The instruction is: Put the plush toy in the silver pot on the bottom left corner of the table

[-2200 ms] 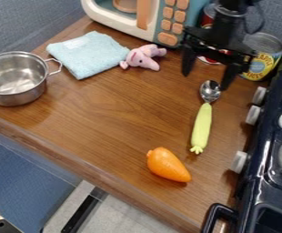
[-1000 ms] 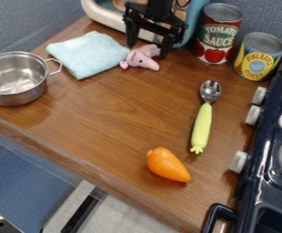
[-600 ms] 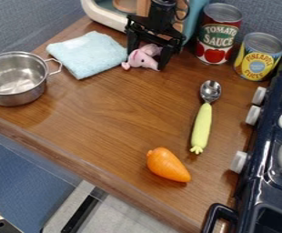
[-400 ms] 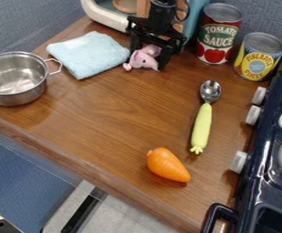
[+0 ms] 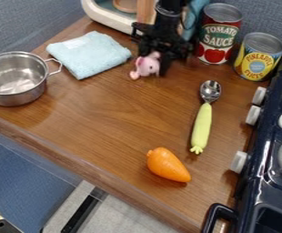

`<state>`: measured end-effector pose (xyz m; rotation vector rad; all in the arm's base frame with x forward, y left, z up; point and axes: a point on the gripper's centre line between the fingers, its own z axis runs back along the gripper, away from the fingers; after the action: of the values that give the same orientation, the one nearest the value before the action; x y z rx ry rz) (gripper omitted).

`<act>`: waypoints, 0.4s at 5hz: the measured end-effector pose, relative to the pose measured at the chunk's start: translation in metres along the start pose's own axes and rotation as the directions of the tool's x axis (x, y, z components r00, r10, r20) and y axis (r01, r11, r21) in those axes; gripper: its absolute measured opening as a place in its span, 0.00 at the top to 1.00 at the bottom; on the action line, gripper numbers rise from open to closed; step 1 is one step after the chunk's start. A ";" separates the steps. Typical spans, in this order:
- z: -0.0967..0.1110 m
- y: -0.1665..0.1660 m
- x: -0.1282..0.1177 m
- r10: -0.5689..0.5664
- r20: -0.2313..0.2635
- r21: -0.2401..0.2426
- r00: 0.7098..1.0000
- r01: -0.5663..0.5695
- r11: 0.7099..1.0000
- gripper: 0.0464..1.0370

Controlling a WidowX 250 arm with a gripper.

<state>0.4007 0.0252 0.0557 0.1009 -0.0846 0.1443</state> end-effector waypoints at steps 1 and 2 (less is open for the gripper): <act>0.018 -0.005 -0.010 0.013 0.030 -0.002 0.999 -0.013 1.000 0.53; 0.053 0.022 -0.024 0.131 0.107 0.005 0.986 -0.133 0.991 0.53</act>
<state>0.3701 0.0378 0.1083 0.1152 -0.1966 0.2722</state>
